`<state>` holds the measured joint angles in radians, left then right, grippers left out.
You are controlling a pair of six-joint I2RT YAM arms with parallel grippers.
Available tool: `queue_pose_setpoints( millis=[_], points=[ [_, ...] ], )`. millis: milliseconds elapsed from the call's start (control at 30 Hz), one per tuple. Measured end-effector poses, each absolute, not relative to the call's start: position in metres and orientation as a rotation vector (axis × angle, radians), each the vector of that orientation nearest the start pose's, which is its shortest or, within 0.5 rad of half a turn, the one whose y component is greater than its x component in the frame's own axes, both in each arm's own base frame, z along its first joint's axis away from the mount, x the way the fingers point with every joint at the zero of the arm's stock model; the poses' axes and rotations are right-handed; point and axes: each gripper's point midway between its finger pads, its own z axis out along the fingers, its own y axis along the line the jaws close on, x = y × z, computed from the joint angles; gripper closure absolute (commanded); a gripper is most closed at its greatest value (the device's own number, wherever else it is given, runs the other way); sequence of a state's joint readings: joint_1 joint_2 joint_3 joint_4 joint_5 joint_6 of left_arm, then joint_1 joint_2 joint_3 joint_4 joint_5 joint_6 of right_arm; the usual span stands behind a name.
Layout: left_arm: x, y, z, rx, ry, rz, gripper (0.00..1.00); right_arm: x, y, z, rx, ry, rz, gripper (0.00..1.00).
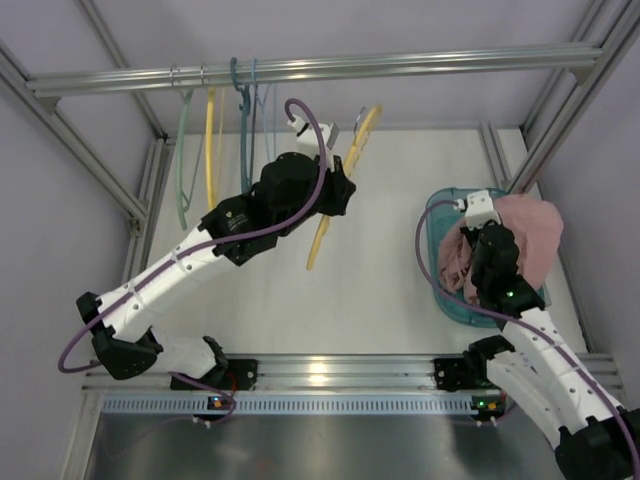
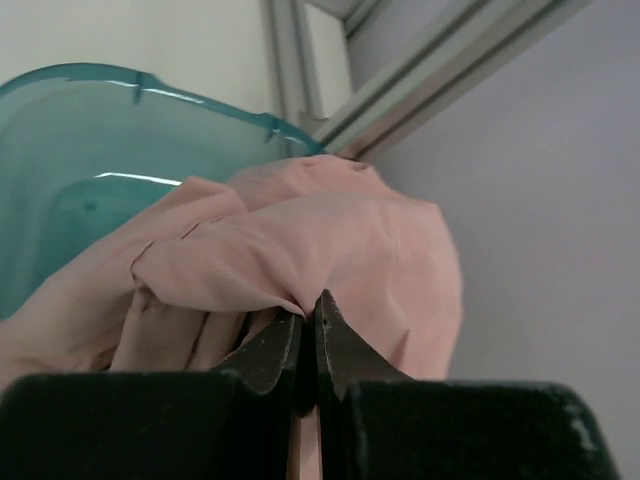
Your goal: Remove the trousers from the hanger
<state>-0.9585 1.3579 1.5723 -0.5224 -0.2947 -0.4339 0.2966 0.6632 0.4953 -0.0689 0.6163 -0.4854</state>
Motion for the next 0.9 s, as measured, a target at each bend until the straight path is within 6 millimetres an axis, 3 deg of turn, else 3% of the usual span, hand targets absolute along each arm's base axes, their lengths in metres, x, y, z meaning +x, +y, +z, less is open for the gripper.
queue_pose_setpoints(
  millis=[200, 267, 333, 400, 467, 567, 600, 700, 733, 833, 900],
  points=[
    [0.271, -0.312, 0.377, 0.262, 1.877, -0.639, 1.00, 0.293, -0.007, 0.174, -0.327, 1.889, -0.492, 1.00],
    [0.275, -0.308, 0.379, 0.242, 1.870, -0.618, 1.00, 0.297, 0.000, 0.158, -0.348, 1.937, -0.453, 0.94],
    [0.278, -0.304, 0.386, 0.217, 1.853, -0.602, 1.00, 0.299, 0.006, 0.141, -0.370, 1.993, -0.409, 0.90],
    [0.280, -0.301, 0.397, 0.193, 1.831, -0.594, 1.00, 0.299, 0.013, 0.132, -0.388, 2.032, -0.359, 0.92],
    [0.283, -0.298, 0.409, 0.166, 1.804, -0.593, 1.00, 0.302, 0.024, 0.136, -0.400, 2.031, -0.287, 1.00],
    [0.286, -0.295, 0.420, 0.135, 1.777, -0.588, 1.00, 0.310, 0.043, 0.158, -0.423, 1.978, -0.166, 0.97],
    [0.288, -0.295, 0.422, 0.126, 1.773, -0.583, 1.00, 0.312, 0.050, 0.166, -0.435, 1.959, -0.131, 0.93],
    [0.295, -0.296, 0.423, 0.107, 1.771, -0.566, 1.00, 0.317, 0.063, 0.185, -0.464, 1.937, -0.061, 0.61],
    [0.299, -0.296, 0.424, 0.100, 1.770, -0.560, 1.00, 0.320, 0.067, 0.189, -0.476, 1.939, -0.044, 0.40],
    [0.310, -0.298, 0.424, 0.075, 1.776, -0.555, 1.00, 0.324, 0.071, 0.192, -0.508, 1.970, -0.027, 0.23],
    [0.320, -0.296, 0.423, 0.046, 1.783, -0.551, 1.00, 0.321, 0.071, 0.188, -0.522, 1.999, -0.030, 0.20]
  ],
)
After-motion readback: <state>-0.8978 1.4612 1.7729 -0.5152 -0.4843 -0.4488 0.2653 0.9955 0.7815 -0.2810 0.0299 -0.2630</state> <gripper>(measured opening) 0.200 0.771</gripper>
